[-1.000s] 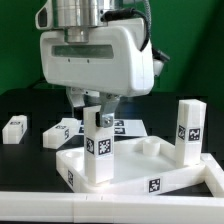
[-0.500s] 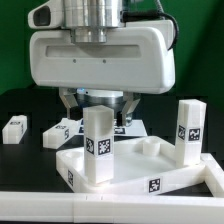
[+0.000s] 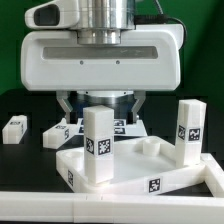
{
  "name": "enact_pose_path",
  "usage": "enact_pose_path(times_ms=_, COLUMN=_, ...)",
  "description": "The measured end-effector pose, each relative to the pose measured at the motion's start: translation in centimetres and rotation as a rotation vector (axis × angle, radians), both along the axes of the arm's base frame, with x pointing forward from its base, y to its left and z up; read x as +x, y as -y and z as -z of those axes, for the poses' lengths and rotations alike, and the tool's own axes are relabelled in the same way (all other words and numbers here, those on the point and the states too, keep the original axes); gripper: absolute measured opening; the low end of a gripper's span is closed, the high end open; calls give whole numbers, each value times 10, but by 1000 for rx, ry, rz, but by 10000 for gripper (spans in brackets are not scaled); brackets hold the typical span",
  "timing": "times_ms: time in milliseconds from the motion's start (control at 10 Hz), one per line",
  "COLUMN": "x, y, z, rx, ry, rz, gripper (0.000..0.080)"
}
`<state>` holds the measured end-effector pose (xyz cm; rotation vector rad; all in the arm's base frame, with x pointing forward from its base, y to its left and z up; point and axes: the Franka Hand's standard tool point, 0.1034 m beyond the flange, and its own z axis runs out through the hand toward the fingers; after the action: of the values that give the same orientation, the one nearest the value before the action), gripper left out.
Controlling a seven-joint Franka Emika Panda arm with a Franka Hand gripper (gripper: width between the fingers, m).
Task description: Assemble desk
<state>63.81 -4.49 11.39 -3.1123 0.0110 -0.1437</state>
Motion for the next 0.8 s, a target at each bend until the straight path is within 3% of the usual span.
enact_pose_path(times_ms=400, x=-1, y=3, z=1, rx=-24, ry=4, rz=-234, gripper=601)
enact_pose_path(times_ms=500, x=-1, y=3, z=1, rx=-24, ry=3, rz=-226, gripper=427)
enact_pose_path(times_ms=600, x=-1, y=3, z=1, rx=-24, ry=3, rz=-226, gripper=427)
enact_pose_path(times_ms=700, x=-1, y=3, z=1, rx=-23, ry=3, rz=-215, gripper=288)
enact_pose_path(times_ms=800, x=-1, y=3, z=1, rx=-21, ry=2, rz=-194, gripper=288)
